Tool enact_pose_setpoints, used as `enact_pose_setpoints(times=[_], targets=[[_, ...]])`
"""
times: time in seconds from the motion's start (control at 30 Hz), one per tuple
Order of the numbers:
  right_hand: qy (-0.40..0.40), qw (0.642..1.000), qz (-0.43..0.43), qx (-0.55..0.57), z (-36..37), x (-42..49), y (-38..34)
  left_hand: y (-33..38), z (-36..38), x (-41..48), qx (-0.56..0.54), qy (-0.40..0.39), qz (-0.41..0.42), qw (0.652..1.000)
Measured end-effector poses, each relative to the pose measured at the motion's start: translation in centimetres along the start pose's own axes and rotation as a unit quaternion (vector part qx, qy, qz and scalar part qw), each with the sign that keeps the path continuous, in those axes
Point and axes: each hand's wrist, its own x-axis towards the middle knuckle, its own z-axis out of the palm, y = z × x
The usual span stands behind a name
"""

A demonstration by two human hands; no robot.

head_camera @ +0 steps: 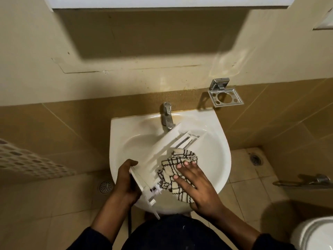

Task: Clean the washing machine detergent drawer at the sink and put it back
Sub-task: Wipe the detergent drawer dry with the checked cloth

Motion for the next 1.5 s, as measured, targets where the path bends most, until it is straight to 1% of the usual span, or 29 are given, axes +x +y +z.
enact_pose_setpoints(times=[0.1,0.17,0.23,0.3,0.37,0.43,0.5,0.6,0.63,0.7,0.73,0.8,0.83,0.9,0.93,0.97,1.03,1.1,1.17,1.27,1.3,1.37,1.43,1.5], targets=[[0.009,0.999,0.001,-0.038,-0.2,0.7,1.1,-0.9,0.5,-0.4,-0.038,-0.04,-0.06,0.997],[0.011,0.999,0.019,-0.049,-0.8,1.8,2.7,-1.3,0.4,-0.4,-0.052,-0.035,-0.093,0.994],[0.031,0.995,0.081,-0.04,-1.8,3.1,4.7,-1.4,-0.1,-0.1,-0.051,-0.044,-0.115,0.991],[0.064,0.985,0.157,-0.016,-2.6,4.1,6.1,-1.3,-0.6,0.2,-0.044,-0.076,-0.145,0.986],[0.109,0.977,0.186,0.006,-2.8,4.6,6.2,-1.2,-0.6,0.5,-0.022,-0.096,-0.151,0.984],[0.132,0.971,0.194,0.041,-2.4,4.4,4.7,-1.5,-0.4,0.6,-0.027,-0.111,-0.159,0.981],[0.12,0.973,0.177,0.082,-1.5,4.2,2.2,-1.9,0.2,0.5,-0.033,-0.092,-0.15,0.984],[0.047,0.98,0.134,0.143,0.4,3.0,-1.2,-2.5,0.9,0.7,-0.043,-0.059,-0.112,0.991],[0.028,0.979,0.128,0.155,0.9,2.7,-1.9,-2.6,0.8,0.8,-0.052,-0.068,-0.109,0.99],[0.033,0.974,0.155,0.164,1.4,2.5,-1.9,-2.7,0.6,0.8,-0.043,-0.065,-0.113,0.991],[0.048,0.964,0.19,0.18,1.2,3.0,-1.3,-2.8,0.4,0.9,-0.029,-0.068,-0.114,0.991],[0.082,0.928,0.289,0.221,0.6,4.2,0.4,-3.1,0.3,0.9,-0.016,-0.075,-0.112,0.991],[0.098,0.902,0.335,0.256,0.1,5.1,1.4,-3.1,0.2,0.9,-0.011,-0.073,-0.097,0.993],[0.106,0.829,0.428,0.344,-1.1,6.2,3.4,-2.7,0.2,0.7,-0.024,-0.058,-0.036,0.997],[0.103,0.798,0.475,0.357,-1.6,6.4,4.4,-2.3,0.4,0.7,-0.02,-0.041,-0.002,0.999],[0.097,0.779,0.516,0.344,-2.1,6.2,5.6,-1.7,0.3,0.6,-0.008,-0.025,0.028,0.999],[0.088,0.754,0.575,0.305,-3.0,5.4,7.4,-0.7,-0.1,0.7,0.03,0.003,0.068,0.997],[0.091,0.741,0.598,0.293,-3.9,4.8,8.5,0.1,-0.7,0.8,0.069,0.019,0.097,0.993],[0.11,0.741,0.596,0.289,-5.0,4.9,9.2,0.5,-1.1,0.9,0.11,0.041,0.12,0.986],[0.155,0.761,0.563,0.282,-8.1,6.1,10.4,0.9,-1.6,1.5,0.162,0.067,0.149,0.973],[0.161,0.776,0.546,0.272,-9.1,6.7,11.0,1.0,-1.9,1.6,0.177,0.077,0.156,0.969],[0.166,0.811,0.515,0.223,-11.1,8.2,12.7,1.2,-2.2,2.1,0.205,0.081,0.175,0.96],[0.176,0.838,0.486,0.172,-12.8,10.2,14.5,1.3,-2.2,2.4,0.228,0.087,0.194,0.95],[0.167,0.88,0.436,0.09,-14.1,12.5,15.7,1.4,-1.9,2.6,0.241,0.092,0.198,0.946]])
